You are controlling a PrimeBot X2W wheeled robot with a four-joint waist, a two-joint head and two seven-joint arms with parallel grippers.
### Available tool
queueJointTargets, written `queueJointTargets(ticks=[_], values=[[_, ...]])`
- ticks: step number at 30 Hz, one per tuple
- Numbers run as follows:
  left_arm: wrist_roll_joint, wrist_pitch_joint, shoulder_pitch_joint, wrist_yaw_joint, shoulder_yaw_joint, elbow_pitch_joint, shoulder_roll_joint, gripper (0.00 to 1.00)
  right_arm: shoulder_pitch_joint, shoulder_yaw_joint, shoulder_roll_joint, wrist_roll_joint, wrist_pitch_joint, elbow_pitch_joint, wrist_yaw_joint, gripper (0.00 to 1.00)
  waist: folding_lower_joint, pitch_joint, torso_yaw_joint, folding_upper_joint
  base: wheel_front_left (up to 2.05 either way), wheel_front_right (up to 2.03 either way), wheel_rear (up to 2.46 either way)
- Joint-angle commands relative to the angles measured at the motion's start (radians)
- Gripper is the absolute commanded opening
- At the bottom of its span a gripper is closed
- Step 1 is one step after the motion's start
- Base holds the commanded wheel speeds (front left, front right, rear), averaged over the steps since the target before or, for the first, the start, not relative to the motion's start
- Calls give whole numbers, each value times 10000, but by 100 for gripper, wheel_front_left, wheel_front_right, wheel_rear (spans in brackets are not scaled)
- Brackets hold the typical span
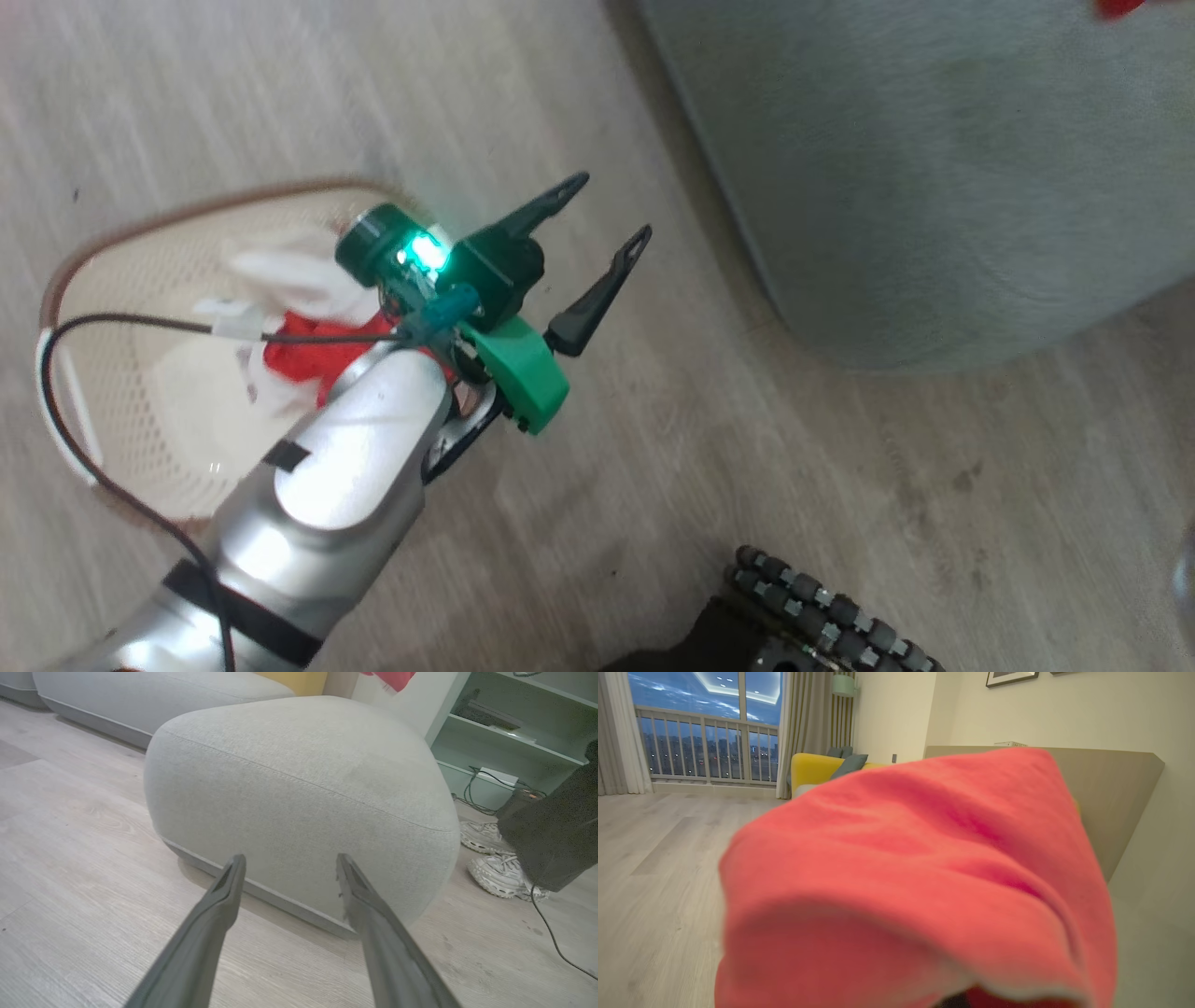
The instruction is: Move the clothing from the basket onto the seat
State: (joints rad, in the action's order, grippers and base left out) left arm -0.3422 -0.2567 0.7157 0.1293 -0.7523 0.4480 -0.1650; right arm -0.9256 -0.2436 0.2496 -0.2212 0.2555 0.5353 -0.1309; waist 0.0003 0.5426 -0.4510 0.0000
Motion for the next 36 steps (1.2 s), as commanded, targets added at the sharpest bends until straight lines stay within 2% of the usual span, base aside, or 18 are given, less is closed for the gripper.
queueJointTargets(ticks=[1, 10, 18, 23, 27, 28, 29, 30, 36], values=[[24, -51, 395, 13, 145, -417, -116, 100, -544, -252, 371, 115, 63, -56, 2, 0, -3, 655, 627, 0, 0, 0, 0], [21, -51, 804, 13, -144, -766, -247, 100, -2474, -2312, 1712, 1050, 59, 2106, 2, 0, -3, 1689, 1665, 0, 0, 0, 0], [41, -51, 911, 13, -249, -1076, -326, 100, -3610, -3930, 3016, 2116, -415, 3415, 2, 0, -3, 2384, 2382, 0, 0, 0, 0], [53, -51, 948, 13, -261, -1232, -356, 100, -3693, -5387, 3343, 2689, -762, 3972, 2, 0, -3, 2621, 2694, 0, 0, 0, 0], [69, -51, 894, 13, -175, -1303, -430, 100, -3342, -6261, 3108, 3211, -888, 4343, 2, 0, -3, 2733, 2804, 0, 0, 0, 0], [70, -51, 874, 13, -152, -1303, -443, 100, -3255, -6426, 2967, 3249, -846, 4438, 2, 30, -3, 2747, 2809, 0, 0, 0, 0], [75, -51, 854, 13, -139, -1297, -452, 100, -3158, -6529, 2828, 3295, -765, 4525, 2, 96, -3, 2743, 2809, 0, 0, 0, 0], [78, -51, 835, 13, -135, -1286, -450, 100, -3040, -6525, 2715, 3398, -688, 4614, 2, 100, -3, 2724, 2811, 0, 0, 0, 0], [63, -51, 791, 13, -117, -1211, -383, 100, -2518, -6172, 2321, 3548, -250, 5163, 2, 100, -3, 2421, 2814, 0, 0, 0, 0]])
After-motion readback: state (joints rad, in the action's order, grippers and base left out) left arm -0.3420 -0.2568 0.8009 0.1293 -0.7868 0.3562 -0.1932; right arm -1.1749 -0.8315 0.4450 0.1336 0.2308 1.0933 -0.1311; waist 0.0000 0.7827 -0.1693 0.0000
